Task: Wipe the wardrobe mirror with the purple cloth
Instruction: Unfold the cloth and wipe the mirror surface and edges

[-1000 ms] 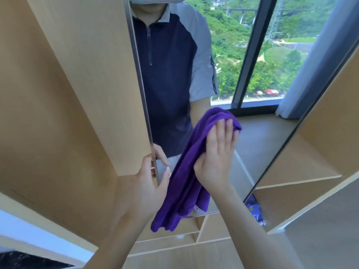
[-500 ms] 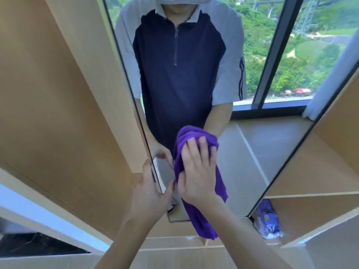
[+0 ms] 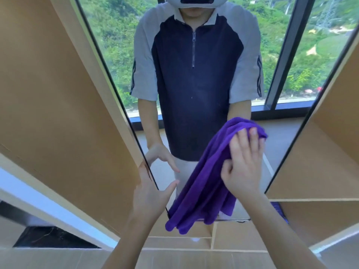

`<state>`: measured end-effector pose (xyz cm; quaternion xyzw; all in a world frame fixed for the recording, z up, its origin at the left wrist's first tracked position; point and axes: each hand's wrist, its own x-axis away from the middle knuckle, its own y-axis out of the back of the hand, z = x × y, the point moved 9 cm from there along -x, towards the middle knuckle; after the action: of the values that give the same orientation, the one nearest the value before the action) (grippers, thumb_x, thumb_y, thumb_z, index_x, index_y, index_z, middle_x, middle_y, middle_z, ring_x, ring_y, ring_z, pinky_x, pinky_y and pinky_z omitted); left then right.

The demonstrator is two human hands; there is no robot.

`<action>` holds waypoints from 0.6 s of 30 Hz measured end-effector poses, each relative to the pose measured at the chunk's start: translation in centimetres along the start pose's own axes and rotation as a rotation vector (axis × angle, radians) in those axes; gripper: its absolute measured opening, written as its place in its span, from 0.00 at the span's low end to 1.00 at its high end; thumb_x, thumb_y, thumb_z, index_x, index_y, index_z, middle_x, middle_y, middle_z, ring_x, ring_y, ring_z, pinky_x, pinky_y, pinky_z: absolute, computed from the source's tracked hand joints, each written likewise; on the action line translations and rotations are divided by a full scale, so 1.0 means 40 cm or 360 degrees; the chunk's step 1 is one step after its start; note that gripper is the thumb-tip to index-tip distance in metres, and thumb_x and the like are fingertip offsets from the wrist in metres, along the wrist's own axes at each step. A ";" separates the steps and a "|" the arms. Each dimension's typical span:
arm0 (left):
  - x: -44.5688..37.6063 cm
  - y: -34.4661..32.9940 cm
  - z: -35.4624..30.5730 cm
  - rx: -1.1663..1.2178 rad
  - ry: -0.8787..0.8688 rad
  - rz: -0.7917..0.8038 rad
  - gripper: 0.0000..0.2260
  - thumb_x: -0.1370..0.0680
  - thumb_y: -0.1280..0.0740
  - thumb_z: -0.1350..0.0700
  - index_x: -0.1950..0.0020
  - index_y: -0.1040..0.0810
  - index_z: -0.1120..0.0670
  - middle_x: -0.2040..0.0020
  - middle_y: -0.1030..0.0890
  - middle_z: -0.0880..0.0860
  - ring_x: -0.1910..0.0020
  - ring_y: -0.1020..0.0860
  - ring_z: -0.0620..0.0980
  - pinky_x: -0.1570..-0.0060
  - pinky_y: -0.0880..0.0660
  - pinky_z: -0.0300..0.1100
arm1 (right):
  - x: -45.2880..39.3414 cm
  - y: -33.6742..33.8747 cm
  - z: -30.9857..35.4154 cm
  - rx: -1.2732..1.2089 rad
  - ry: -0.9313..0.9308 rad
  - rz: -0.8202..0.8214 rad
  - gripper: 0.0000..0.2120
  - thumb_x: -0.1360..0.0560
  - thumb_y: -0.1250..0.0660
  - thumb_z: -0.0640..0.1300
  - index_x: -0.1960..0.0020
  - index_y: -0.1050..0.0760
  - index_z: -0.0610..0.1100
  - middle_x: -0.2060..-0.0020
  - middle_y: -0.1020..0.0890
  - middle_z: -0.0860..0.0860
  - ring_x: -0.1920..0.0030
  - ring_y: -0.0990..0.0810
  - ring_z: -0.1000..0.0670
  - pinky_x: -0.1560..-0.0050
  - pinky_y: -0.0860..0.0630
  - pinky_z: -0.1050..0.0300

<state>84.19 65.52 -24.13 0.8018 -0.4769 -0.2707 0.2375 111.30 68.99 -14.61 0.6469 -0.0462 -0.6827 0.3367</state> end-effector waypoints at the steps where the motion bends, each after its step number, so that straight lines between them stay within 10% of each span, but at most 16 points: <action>1: 0.004 -0.006 -0.002 0.0006 0.0025 -0.0008 0.44 0.36 0.25 0.31 0.28 0.43 0.40 0.36 0.26 0.41 0.42 0.21 0.48 0.50 0.27 0.43 | -0.010 0.013 -0.027 -0.0045 -0.0080 -0.0029 0.34 0.34 0.45 0.35 0.27 0.40 0.41 0.25 0.40 0.43 0.22 0.52 0.42 0.19 0.63 0.50; 8: 0.005 -0.026 -0.004 -0.0030 0.0220 -0.0103 0.41 0.36 0.21 0.34 0.35 0.43 0.44 0.36 0.22 0.50 0.43 0.18 0.57 0.57 0.22 0.47 | -0.032 0.017 -0.014 -0.0237 -0.0334 -0.0062 0.38 0.36 0.46 0.38 0.24 0.44 0.39 0.20 0.47 0.44 0.18 0.62 0.46 0.20 0.64 0.46; 18: 0.001 -0.009 -0.020 -0.0119 0.0201 -0.0090 0.36 0.36 0.22 0.33 0.48 0.43 0.47 0.53 0.27 0.39 0.59 0.23 0.51 0.70 0.29 0.44 | 0.028 -0.067 0.121 0.0138 0.0622 0.0263 0.31 0.23 0.44 0.44 0.21 0.46 0.44 0.21 0.46 0.48 0.20 0.49 0.44 0.20 0.63 0.45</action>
<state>84.94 65.74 -23.77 0.8209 -0.4278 -0.2439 0.2891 105.86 68.65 -16.14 0.7748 -0.0624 -0.5116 0.3660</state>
